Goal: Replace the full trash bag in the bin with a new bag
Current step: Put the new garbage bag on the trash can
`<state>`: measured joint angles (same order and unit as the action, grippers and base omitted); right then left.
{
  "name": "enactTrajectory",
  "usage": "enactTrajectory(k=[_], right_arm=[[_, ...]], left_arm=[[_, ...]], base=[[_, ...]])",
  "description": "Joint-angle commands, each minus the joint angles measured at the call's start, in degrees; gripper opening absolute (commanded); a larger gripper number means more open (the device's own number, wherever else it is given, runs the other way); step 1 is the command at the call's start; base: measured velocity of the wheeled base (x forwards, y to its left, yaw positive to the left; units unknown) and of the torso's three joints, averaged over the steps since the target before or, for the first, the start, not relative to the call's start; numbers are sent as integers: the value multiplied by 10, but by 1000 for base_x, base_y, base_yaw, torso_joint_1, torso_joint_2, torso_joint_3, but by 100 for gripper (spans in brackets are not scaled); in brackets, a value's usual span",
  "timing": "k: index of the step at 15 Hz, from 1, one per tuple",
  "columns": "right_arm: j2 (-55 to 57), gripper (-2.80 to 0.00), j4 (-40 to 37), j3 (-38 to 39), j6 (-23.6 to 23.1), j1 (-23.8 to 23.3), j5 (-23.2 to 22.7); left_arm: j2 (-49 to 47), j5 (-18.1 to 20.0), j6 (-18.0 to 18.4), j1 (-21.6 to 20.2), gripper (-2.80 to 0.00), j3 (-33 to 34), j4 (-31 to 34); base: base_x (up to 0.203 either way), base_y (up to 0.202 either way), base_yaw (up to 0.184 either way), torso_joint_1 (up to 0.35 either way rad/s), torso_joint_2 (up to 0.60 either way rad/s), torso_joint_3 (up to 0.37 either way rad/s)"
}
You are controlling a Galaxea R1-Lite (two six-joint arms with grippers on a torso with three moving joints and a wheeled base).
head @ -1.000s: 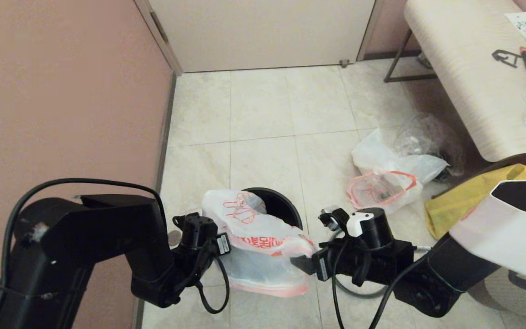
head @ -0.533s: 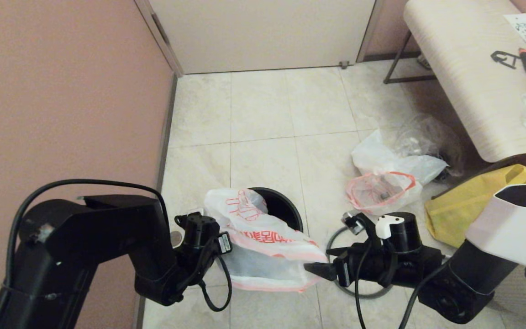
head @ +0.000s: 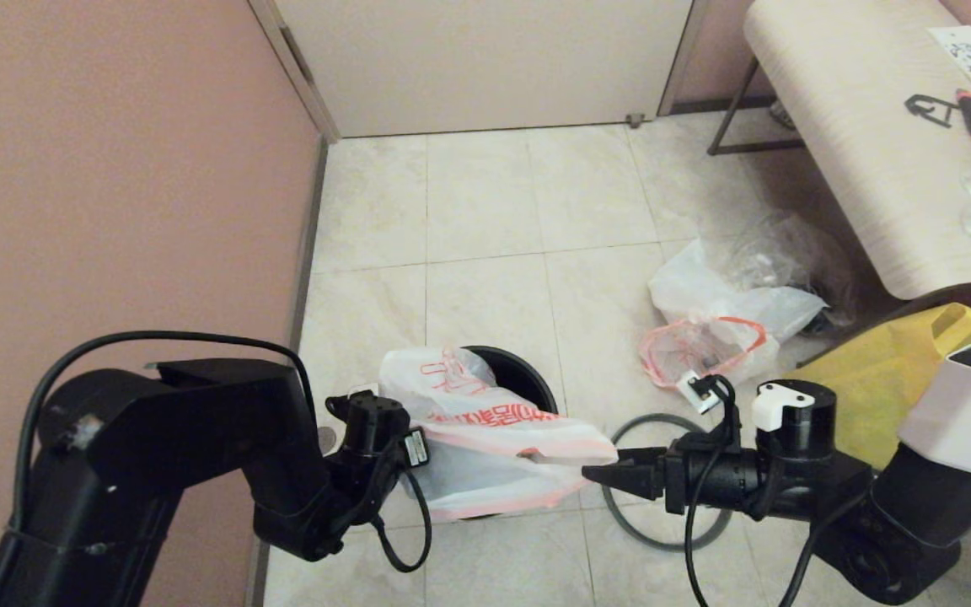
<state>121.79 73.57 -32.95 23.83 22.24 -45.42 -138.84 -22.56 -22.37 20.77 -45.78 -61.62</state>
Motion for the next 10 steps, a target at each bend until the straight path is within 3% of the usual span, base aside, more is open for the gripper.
enactTrajectory(k=[1, 6, 8, 9, 10], right_arm=[[-1, 0, 37, 12, 20, -9, -7], [-27, 0, 41, 25, 30, -33, -4], [-49, 0, 33, 20, 30, -32, 27], [-60, -280, 19, 16, 28, -31, 48], [-80, -280, -23, 6, 16, -28, 71]], left_arm=[[-9, -6, -1, 0, -280, -5, 3], [-5, -6, -3, 0, -280, -2, 0], [0, -3, -4, 0, -280, 4, -2], [4, -2, -4, 1, -280, 5, -2], [6, 0, -4, 1, -280, 6, -2]], base=[[0, 0, 0, 0, 0, 0], [0, 0, 0, 0, 0, 0], [0, 0, 0, 0, 0, 0], [0, 0, 0, 0, 0, 0], [0, 0, 0, 0, 0, 0]])
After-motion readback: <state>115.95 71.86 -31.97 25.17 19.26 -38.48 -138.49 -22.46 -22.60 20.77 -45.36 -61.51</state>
